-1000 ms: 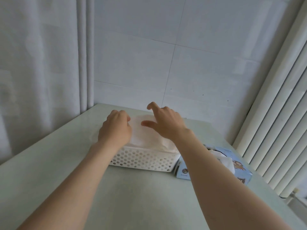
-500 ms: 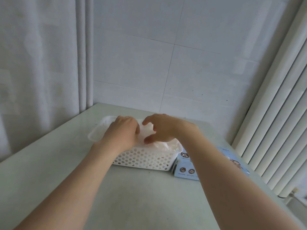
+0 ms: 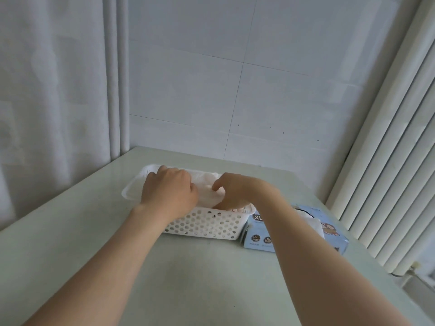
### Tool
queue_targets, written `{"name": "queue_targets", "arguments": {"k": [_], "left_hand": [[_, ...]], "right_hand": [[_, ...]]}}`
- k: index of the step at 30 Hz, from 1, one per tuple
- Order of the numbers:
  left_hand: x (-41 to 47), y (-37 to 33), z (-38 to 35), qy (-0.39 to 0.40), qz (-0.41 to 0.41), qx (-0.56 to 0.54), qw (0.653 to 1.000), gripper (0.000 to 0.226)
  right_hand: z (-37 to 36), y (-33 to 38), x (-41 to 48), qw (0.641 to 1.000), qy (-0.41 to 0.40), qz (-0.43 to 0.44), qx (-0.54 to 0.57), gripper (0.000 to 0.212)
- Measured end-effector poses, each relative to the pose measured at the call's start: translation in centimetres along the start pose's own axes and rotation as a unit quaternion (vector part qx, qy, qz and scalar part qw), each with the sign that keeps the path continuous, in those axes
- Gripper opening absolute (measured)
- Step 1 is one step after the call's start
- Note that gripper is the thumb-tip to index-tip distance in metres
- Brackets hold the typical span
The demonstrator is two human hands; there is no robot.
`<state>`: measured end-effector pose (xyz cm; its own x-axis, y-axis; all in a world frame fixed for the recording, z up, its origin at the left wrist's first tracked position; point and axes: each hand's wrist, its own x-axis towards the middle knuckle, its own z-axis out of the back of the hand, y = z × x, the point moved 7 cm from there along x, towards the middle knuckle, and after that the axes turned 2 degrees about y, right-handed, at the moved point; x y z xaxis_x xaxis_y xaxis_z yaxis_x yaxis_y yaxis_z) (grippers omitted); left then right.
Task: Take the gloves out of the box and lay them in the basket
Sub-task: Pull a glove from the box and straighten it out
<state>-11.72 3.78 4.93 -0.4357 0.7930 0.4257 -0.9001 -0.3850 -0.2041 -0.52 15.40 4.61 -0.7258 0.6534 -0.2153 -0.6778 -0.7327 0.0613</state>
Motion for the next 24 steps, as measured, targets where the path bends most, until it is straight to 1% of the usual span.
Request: {"name": "queue_targets", "arguments": {"k": [1,2,3,4,6,7,8,10,12,13,16,18,19,20,23,24], "left_hand": [[-0.2,-0.5,0.5,-0.046,-0.014,0.000,0.999,0.030],[-0.4,-1.5,0.9,-0.086,-0.032,-0.008,0.996,0.027],[-0.7,-2.3,1.0,-0.117,-0.050,-0.025,0.992,0.022],[-1.1,-3.0,1.0,-0.141,-0.068,-0.046,0.987,0.019],[-2.1,-4.9,0.7,-0.178,-0.113,-0.073,0.975,0.018],[-2.7,-6.1,0.4,-0.189,-0.136,-0.075,0.970,0.019],[-3.1,-6.7,0.0,-0.198,-0.155,-0.071,0.965,0.019],[-3.8,-8.0,-0.9,-0.205,-0.189,-0.062,0.958,0.017],[-4.4,-9.4,-1.7,-0.203,-0.235,-0.059,0.949,0.020],[-4.6,-10.1,-2.1,-0.199,-0.260,-0.053,0.943,0.022],[-5.3,-12.0,-3.1,-0.197,-0.316,-0.020,0.928,0.026],[-5.6,-13.0,-3.7,-0.194,-0.337,-0.010,0.921,0.026],[-5.8,-13.4,-3.9,-0.192,-0.345,-0.004,0.919,0.026],[-5.9,-14.0,-4.3,-0.186,-0.353,0.004,0.917,0.028],[-6.3,-14.9,-5.4,-0.152,-0.350,0.038,0.923,0.033],[-6.4,-15.1,-5.7,-0.140,-0.342,0.052,0.928,0.033]], "right_hand": [[0.4,-0.1,-0.4,1.000,-0.015,0.008,0.027,0.073],[0.9,-0.6,-1.2,0.997,-0.040,0.013,0.057,0.073],[1.3,-0.9,-1.6,0.994,-0.069,0.016,0.088,0.067],[1.6,-1.0,-2.1,0.987,-0.104,0.025,0.121,0.056],[2.2,-1.8,-3.2,0.964,-0.200,0.045,0.171,0.025],[2.3,-2.5,-4.1,0.949,-0.249,0.049,0.187,0.022],[2.3,-3.1,-4.7,0.935,-0.290,0.046,0.198,0.029],[1.9,-5.1,-5.9,0.917,-0.336,0.023,0.216,0.038],[1.2,-7.2,-7.1,0.912,-0.350,0.001,0.215,0.039],[0.8,-8.4,-7.5,0.914,-0.346,-0.012,0.213,0.036],[-0.4,-11.1,-8.6,0.932,-0.305,-0.043,0.189,0.024],[-1.3,-12.6,-9.1,0.943,-0.279,-0.065,0.172,0.025],[-1.7,-13.1,-9.2,0.941,-0.278,-0.073,0.177,0.026],[-2.2,-13.8,-9.3,0.936,-0.285,-0.077,0.190,0.026],[-2.9,-15.1,-9.4,0.921,-0.334,-0.078,0.187,0.009],[-3.1,-15.5,-9.3,0.917,-0.343,-0.077,0.185,0.009]]}}
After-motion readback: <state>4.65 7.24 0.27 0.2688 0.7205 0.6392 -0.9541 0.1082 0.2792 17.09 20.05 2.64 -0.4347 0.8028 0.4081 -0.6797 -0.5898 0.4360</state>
